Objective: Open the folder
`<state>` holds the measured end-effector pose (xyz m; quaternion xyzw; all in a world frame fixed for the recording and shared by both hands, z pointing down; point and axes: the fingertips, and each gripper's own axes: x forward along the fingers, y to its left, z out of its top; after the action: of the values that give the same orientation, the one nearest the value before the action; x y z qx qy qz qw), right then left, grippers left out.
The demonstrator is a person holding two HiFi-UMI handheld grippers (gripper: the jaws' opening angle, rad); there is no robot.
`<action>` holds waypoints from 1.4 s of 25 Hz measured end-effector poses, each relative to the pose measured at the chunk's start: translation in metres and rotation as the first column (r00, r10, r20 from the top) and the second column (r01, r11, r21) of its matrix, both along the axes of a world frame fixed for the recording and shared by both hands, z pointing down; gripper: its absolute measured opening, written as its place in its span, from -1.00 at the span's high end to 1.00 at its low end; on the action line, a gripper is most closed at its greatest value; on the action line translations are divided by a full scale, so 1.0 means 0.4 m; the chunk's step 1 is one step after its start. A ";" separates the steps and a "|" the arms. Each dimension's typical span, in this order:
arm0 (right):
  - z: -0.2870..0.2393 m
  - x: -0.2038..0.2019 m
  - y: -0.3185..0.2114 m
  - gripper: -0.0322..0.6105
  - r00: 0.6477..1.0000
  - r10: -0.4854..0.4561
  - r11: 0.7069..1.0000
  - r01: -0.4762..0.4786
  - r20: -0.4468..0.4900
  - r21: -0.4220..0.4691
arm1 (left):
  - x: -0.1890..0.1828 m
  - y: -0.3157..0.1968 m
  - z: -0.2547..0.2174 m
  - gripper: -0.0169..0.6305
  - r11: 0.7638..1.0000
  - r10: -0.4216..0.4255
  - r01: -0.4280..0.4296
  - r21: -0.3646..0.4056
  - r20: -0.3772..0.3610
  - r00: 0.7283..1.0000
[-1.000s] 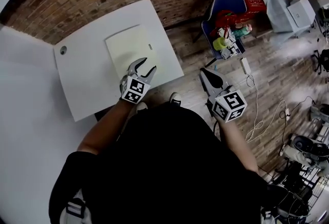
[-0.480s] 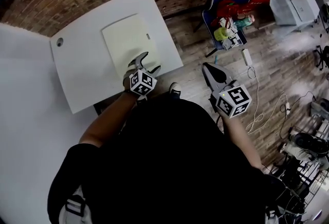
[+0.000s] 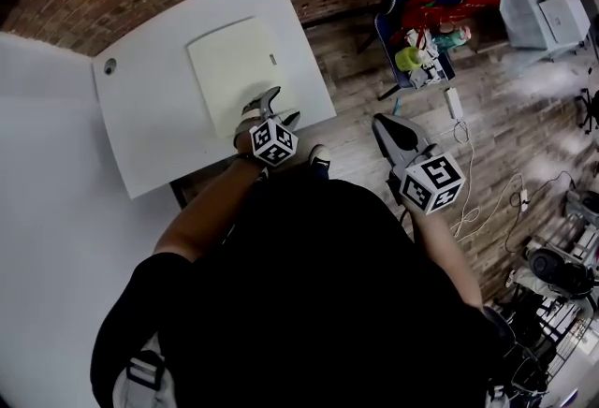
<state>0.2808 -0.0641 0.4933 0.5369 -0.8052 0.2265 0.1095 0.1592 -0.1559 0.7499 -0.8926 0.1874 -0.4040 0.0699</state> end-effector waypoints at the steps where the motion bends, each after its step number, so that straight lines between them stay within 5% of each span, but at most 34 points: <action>1: 0.000 0.003 0.001 0.89 1.000 -0.001 1.000 0.001 0.000 -0.003 | 0.000 -0.003 0.008 -0.09 1.000 0.002 -0.002 0.007 0.015 1.000; 13: 0.006 0.033 0.020 0.89 1.000 -0.016 0.999 0.016 -0.012 -0.028 | -0.008 -0.020 0.090 -0.09 0.996 -0.037 0.026 0.091 0.119 0.992; 19: 0.018 0.031 0.015 0.89 0.999 -0.033 0.999 0.033 -0.004 -0.038 | -0.002 -0.030 0.069 -0.06 0.993 -0.036 0.026 0.113 0.082 0.996; 35: 0.008 0.009 0.021 0.89 0.998 -0.056 0.998 0.056 -0.001 -0.030 | -0.003 0.005 0.034 0.41 0.993 -0.022 0.020 0.119 0.015 1.000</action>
<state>0.2843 -0.0557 0.4966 0.5128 -0.8163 0.2347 0.1246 0.1581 -0.1539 0.7634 -0.8814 0.2200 -0.4003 0.1202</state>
